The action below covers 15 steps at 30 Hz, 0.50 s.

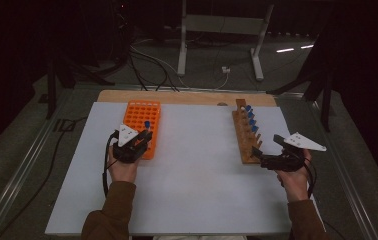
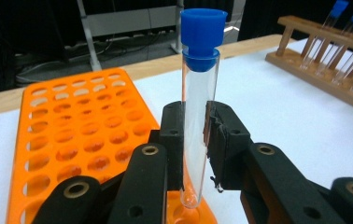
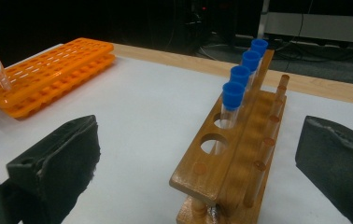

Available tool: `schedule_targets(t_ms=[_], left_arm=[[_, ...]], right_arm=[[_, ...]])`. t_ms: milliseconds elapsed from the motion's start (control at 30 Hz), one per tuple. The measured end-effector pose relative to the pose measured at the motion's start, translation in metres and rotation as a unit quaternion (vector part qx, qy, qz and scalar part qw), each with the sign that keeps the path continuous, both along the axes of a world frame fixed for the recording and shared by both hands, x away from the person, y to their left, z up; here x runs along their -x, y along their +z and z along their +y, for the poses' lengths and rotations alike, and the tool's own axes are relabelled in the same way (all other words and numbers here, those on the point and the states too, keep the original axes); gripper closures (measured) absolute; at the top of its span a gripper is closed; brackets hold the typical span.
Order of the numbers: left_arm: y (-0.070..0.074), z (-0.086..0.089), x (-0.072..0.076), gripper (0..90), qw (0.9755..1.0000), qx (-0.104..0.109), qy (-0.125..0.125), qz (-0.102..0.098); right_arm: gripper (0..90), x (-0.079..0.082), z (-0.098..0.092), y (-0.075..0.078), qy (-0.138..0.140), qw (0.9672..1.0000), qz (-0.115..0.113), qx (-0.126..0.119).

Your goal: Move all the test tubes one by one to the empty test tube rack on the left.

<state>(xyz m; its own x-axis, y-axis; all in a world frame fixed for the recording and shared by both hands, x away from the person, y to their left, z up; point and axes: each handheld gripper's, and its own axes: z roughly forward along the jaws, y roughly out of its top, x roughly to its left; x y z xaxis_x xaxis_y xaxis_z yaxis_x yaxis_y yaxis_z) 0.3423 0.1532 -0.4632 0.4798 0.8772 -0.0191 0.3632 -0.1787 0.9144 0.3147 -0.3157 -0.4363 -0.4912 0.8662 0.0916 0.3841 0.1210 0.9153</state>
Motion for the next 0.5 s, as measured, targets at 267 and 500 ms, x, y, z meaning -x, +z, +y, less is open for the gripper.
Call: schedule_targets(t_ms=[267,500], left_arm=[[-0.013,0.003,0.0,77.6,0.9997,-0.012,0.005,0.021],[-0.023,0.001,0.001,77.7,0.9981,-0.046,0.0,0.041]], right_arm=[[0.1,0.0,0.0,0.0,-0.001,1.0,0.0,0.0],[0.1,0.0,0.0,-0.001,0.001,1.0,0.001,-0.001]])
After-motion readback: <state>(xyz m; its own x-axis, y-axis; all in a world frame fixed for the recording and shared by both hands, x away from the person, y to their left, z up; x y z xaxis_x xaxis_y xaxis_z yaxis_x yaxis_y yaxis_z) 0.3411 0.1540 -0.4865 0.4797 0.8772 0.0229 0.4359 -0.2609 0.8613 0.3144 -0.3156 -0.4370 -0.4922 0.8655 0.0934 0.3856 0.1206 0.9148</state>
